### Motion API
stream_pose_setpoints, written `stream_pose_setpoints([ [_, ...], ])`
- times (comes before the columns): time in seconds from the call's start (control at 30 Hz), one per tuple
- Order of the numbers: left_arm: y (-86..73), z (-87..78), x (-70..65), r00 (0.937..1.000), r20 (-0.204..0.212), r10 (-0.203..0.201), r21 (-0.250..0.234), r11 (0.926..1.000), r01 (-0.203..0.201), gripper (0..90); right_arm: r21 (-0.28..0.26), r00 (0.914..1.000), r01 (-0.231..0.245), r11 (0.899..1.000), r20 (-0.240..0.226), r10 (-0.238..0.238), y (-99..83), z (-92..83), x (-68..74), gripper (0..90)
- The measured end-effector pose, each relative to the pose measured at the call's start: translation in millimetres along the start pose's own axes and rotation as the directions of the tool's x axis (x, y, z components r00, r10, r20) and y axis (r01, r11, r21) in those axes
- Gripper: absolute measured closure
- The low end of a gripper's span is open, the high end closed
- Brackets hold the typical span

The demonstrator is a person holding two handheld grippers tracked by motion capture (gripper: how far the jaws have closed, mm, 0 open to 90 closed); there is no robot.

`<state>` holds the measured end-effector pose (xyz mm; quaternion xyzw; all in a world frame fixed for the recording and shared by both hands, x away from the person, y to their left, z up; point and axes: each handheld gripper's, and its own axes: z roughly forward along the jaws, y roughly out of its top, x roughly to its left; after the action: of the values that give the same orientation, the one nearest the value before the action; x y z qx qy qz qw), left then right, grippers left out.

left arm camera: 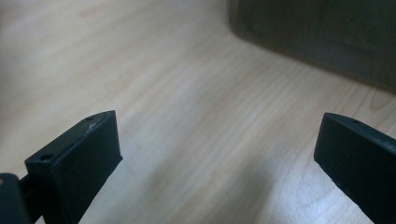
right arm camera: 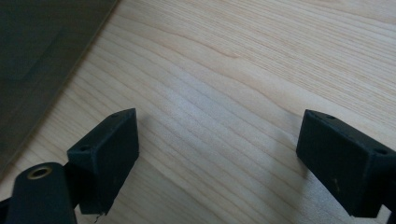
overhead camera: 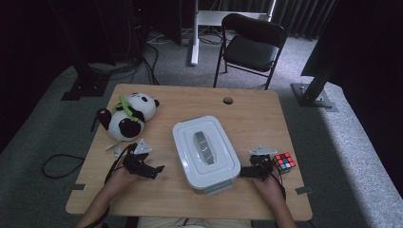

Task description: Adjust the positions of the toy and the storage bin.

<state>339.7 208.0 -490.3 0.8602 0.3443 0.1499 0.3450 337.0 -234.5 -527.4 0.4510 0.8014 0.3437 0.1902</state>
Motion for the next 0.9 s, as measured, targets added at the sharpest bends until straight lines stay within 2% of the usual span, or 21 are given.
stream_pose_setpoints([
  [0.2, 18.0, -13.6, 15.2, 0.9997, -0.026, 0.005, -0.035, 0.9994, -0.005, 1.1, 0.000, 1.0000, 0.000, 1.000, 0.000, 0.000, 0.0, 0.0, 0.0, 12.7],
  [0.4, 34.6, -31.5, 34.5, 0.9980, -0.063, -0.012, -0.078, 0.9969, 0.007, 1.1, 0.001, 1.0000, -0.001, 1.000, 0.000, 0.001, 0.0, 0.0, 0.1, 12.7],
  [0.53, 45.1, -42.4, 51.6, 0.9957, -0.085, -0.037, -0.112, 0.9934, 0.027, 1.2, 0.000, 1.0000, -0.001, 1.000, 0.000, 0.001, 0.0, 0.0, 0.1, 12.7],
  [0.67, 56.9, -52.9, 73.2, 0.9911, -0.117, -0.062, -0.153, 0.9873, 0.044, 1.7, 0.001, 1.0000, -0.001, 1.000, 0.000, 0.001, 0.0, 0.0, 0.1, 12.7],
  [0.73, 61.8, -56.0, 83.6, 0.9895, -0.118, -0.083, -0.170, 0.9835, 0.062, 1.7, 0.001, 1.0000, -0.001, 1.000, 0.000, 0.001, 0.0, 0.0, 0.1, 12.7],
  [0.9, 69.5, -53.3, 105.9, 0.9807, -0.157, -0.116, -0.174, 0.9807, 0.088, 1.7, 0.000, 1.0000, -0.001, 1.000, 0.000, 0.001, 0.0, 0.0, 0.1, 12.7],
])
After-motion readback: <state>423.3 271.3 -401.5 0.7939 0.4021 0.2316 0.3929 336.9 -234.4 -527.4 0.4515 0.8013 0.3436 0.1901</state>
